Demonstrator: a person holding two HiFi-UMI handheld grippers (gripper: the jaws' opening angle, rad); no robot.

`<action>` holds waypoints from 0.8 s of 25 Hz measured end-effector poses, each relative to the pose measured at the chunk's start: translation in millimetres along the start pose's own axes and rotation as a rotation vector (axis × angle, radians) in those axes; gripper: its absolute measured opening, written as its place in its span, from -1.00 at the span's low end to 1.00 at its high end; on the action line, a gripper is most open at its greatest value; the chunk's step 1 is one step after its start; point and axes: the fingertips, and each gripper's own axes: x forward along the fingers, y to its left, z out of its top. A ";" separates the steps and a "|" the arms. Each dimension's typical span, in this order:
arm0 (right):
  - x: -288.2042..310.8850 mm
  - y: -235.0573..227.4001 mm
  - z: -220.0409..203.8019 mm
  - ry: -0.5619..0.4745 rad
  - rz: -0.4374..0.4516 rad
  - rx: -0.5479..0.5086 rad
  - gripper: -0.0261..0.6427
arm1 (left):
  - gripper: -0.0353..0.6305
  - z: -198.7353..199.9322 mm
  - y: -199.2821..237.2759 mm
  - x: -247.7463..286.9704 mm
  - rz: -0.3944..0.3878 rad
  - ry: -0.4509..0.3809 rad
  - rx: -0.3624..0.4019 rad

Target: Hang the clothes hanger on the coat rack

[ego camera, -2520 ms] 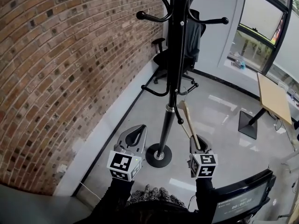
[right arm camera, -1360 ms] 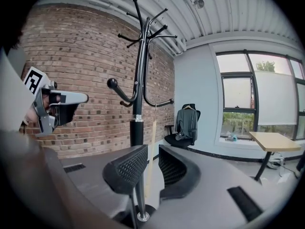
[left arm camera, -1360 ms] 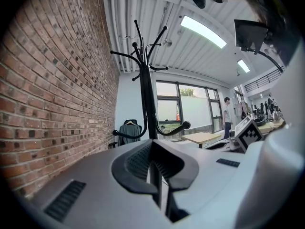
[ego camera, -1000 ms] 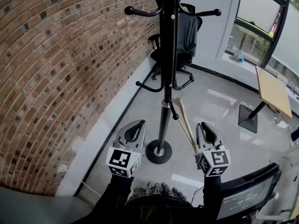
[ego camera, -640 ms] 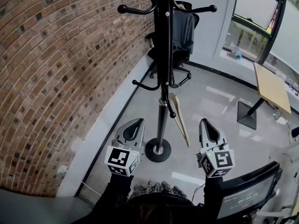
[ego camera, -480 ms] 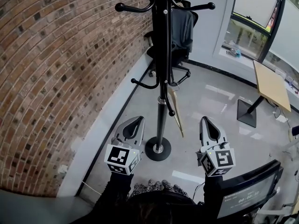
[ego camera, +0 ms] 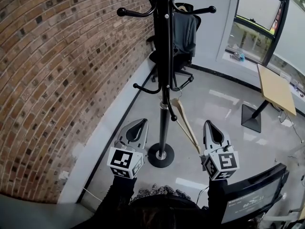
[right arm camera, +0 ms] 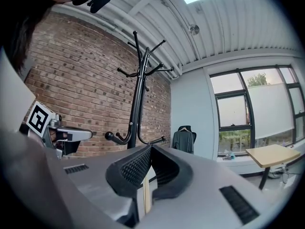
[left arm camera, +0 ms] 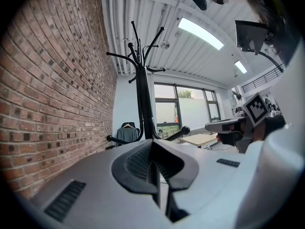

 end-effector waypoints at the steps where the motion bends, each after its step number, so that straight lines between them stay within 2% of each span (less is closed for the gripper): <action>1: 0.2 -0.1 0.1 0.000 -0.001 0.000 -0.89 | -0.88 0.6 0.7 -0.1 0.001 -0.002 0.001; 20: 4.9 5.8 -4.1 0.040 0.019 -0.007 -0.89 | -0.88 0.1 2.0 -1.4 0.007 0.002 0.004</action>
